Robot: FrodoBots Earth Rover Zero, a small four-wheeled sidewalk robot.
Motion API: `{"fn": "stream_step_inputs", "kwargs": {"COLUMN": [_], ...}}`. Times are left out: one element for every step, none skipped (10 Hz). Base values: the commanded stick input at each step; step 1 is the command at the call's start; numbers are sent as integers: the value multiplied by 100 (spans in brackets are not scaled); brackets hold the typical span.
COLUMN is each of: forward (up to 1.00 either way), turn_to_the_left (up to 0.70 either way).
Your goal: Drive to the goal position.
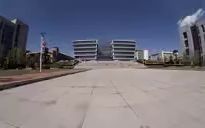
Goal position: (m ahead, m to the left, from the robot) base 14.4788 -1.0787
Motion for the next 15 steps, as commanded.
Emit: {"fn": "stream_step_inputs", "kwargs": {"forward": [70,70,70,70,70,70,70,70,70,70,70,70,70,70,70], "turn_to_the_left": [1,1,1,1,1,1,1,1,1,1,1,1,1,1,1]}}
